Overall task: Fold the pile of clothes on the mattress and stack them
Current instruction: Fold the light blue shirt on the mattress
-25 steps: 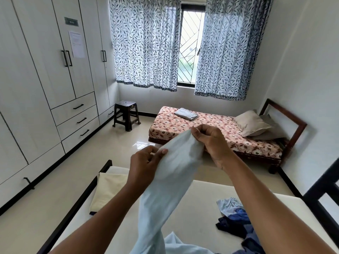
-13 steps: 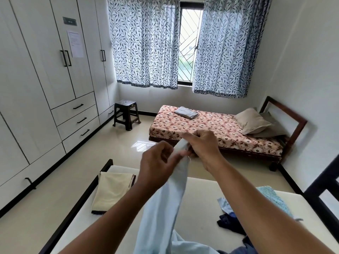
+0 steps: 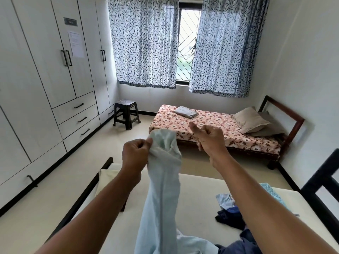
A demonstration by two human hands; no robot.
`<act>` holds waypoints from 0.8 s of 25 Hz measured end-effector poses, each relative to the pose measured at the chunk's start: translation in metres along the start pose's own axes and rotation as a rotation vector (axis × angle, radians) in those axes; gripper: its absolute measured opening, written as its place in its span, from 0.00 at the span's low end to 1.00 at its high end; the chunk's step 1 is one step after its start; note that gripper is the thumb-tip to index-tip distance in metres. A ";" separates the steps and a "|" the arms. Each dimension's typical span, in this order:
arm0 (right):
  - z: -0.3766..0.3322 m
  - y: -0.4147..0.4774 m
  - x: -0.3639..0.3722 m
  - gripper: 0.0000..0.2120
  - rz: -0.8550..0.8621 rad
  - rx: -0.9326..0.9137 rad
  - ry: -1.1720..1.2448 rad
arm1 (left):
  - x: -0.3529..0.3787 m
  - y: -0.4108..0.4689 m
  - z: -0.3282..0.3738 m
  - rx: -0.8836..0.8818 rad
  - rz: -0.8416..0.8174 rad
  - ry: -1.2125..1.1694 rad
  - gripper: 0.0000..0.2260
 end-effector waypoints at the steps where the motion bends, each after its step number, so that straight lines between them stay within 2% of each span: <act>1: -0.003 -0.003 0.003 0.24 -0.038 0.015 -0.061 | -0.004 0.000 -0.002 0.004 0.026 0.008 0.15; 4: 0.005 -0.024 0.032 0.23 -0.212 0.180 -0.213 | -0.002 -0.007 0.006 0.088 0.006 0.046 0.14; 7: 0.032 -0.039 0.053 0.13 -0.360 0.267 -0.440 | 0.007 -0.018 0.013 0.139 -0.045 0.049 0.13; 9: 0.044 -0.031 0.050 0.07 -0.349 0.240 -0.407 | 0.005 -0.022 0.011 0.143 -0.056 0.097 0.13; 11: 0.039 -0.018 0.044 0.05 -0.336 0.155 -0.352 | 0.000 -0.024 0.007 0.139 -0.049 0.234 0.16; 14: 0.029 -0.017 0.054 0.10 -0.426 0.089 -0.341 | -0.004 -0.021 0.000 0.138 -0.047 0.383 0.17; 17: 0.029 -0.024 0.067 0.16 -0.459 0.151 -0.181 | -0.009 -0.021 0.011 0.169 -0.002 0.416 0.16; 20: 0.034 -0.016 0.064 0.16 -0.438 0.251 -0.006 | -0.019 -0.023 0.026 0.226 0.086 0.486 0.15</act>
Point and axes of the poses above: each hand's wrist, its own y-axis towards the middle knuckle, its own x-axis out of the palm, z = x × y, the point moved 10 cm from there along y, towards the middle knuckle, and after that the axes turned 15 degrees about y, right-handed, at the moved point
